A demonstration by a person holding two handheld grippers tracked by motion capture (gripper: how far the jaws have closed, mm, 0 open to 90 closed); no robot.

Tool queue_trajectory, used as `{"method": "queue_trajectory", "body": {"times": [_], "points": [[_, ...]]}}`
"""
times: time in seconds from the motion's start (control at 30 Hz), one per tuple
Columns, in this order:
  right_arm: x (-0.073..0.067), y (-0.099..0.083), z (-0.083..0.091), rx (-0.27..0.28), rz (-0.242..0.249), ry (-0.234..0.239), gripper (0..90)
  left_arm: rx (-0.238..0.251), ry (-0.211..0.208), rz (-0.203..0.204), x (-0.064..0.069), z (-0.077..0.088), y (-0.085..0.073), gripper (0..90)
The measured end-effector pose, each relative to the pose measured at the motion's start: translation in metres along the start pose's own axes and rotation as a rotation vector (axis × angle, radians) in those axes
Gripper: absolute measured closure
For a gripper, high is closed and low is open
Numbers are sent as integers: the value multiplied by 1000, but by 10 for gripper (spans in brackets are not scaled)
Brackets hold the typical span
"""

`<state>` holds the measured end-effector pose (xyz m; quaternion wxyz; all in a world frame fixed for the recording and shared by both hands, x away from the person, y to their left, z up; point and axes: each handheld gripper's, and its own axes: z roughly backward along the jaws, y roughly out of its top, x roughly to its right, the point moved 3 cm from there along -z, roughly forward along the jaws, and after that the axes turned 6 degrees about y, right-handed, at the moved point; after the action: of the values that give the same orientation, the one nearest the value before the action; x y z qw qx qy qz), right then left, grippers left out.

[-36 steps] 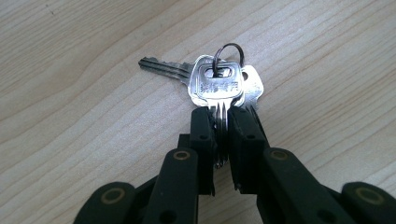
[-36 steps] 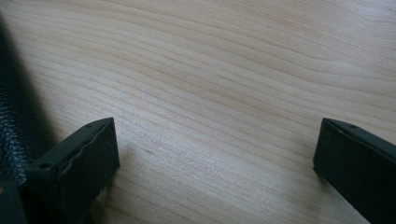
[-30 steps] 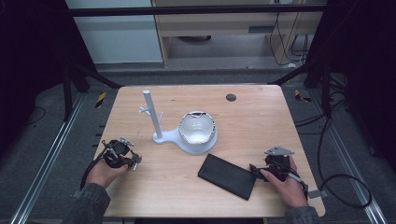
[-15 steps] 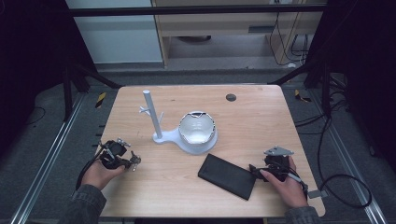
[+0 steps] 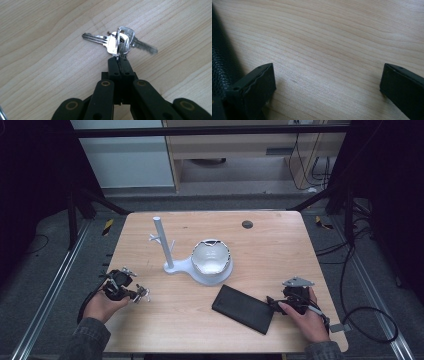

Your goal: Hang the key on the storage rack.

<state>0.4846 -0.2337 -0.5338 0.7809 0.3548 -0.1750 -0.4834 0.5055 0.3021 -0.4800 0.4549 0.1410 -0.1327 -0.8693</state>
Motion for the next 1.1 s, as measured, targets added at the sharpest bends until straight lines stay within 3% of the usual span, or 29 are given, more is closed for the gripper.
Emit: {"method": "queue_trajectory", "body": {"times": [0.13, 0.23, 0.3, 0.4, 0.43, 0.47, 0.63, 0.7, 1.1], "points": [[0, 0, 0, 0, 0, 0, 4, 7, -4, -1, -2, 8, 0, 900], [0, 0, 0, 0, 0, 0, 4, 38, -5, 7, -7, 28, 3, 900], [0, 0, 0, 0, 0, 0, 4, 44, -7, 11, -8, 33, 3, 900], [0, 0, 0, 0, 0, 0, 4, 73, 5, -4, -10, 60, 12, 900], [0, 0, 0, 0, 0, 0, 4, 73, 5, -4, -10, 60, 12, 900], [0, 0, 0, 0, 0, 0, 4, 91, 14, -10, -11, 73, 19, 900], [0, 0, 0, 0, 0, 0, 4, 115, 15, -15, -14, 96, 37, 900], [0, 0, 0, 0, 0, 0, 4, 126, 6, -16, -15, 103, 44, 900], [0, 0, -1, -2, 1, -1, 4, 139, 50, -47, -14, 136, 84, 900]]}}
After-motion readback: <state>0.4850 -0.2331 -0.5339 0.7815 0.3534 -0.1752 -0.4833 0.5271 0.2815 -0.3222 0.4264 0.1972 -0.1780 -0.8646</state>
